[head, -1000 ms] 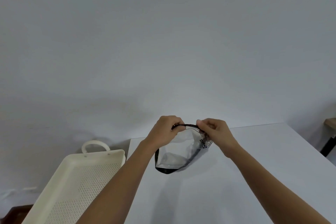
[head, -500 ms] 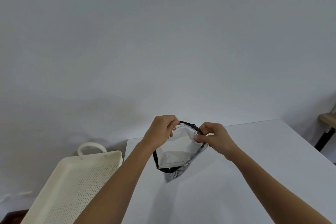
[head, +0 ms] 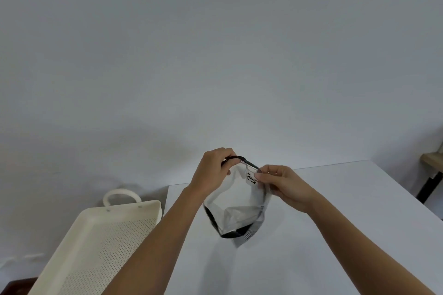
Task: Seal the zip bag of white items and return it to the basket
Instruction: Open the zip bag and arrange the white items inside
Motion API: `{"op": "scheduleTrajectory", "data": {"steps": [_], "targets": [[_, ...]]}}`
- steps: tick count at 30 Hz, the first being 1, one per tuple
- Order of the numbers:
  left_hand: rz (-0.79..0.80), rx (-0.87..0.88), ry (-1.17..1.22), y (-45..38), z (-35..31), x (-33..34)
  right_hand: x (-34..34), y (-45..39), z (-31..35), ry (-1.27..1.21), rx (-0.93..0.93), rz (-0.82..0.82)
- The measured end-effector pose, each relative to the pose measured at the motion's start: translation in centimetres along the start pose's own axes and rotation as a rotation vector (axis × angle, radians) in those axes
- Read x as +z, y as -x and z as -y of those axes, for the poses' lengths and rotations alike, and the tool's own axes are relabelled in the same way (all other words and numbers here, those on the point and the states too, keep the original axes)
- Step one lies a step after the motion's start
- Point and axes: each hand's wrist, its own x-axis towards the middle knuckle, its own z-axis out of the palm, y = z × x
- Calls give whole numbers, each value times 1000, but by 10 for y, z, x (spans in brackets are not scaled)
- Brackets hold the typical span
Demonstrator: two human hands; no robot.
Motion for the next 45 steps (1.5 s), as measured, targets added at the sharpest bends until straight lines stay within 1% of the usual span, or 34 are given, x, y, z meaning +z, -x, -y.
{"op": "scheduleTrajectory", "data": {"steps": [2,4,7,10,12,15,19,21,24,26,27,28,31,32,33,35,38,39,40,42,43,45], "targets": [[-4,-7,-10,0,-1,0,-6,4,-3,-112,95,144],[12,-11,-39,1,-2,3,-8,7,-8,-190,151,219],[56,-3,-10,0,-3,7,-13,10,-10,-230,144,215],[161,-45,161,1,-2,3,-11,7,-3,-141,107,162],[189,-36,206,1,-5,3,-8,6,-1,-32,68,102],[191,2,130,-3,-8,4,-3,5,2,123,-4,-33],[186,-22,12,-6,-9,2,0,1,0,289,-77,-240],[171,-23,-72,-5,-9,2,1,-2,-1,392,-122,-347],[125,-16,-218,-4,-9,4,7,-7,0,585,-250,-523],[71,-28,-263,-3,-8,3,9,-8,1,624,-315,-569],[37,-44,-252,-3,-6,2,7,-6,1,610,-297,-547],[2,-64,-221,-4,-4,0,5,-4,0,573,-240,-485],[-52,-120,-105,-5,2,-7,0,6,-4,408,4,-167],[-49,-144,-68,-5,3,-8,1,8,-5,372,33,-103],[-46,-169,-36,-6,3,-9,2,9,-7,331,34,-76],[-45,-218,22,-6,1,-10,6,9,-8,225,15,-69],[-50,-261,70,-5,-4,-9,13,8,-5,192,14,-60],[-40,-249,33,-4,-5,-9,15,8,-4,190,8,-87],[-20,-218,-52,-4,-6,-10,16,7,-2,206,-3,-127],[53,-132,-255,-3,-7,-11,16,5,0,315,-38,-193],[96,-93,-301,-1,-9,-11,17,5,2,373,-58,-207],[167,-53,-312,2,-11,-11,19,3,3,465,-106,-223]]}}
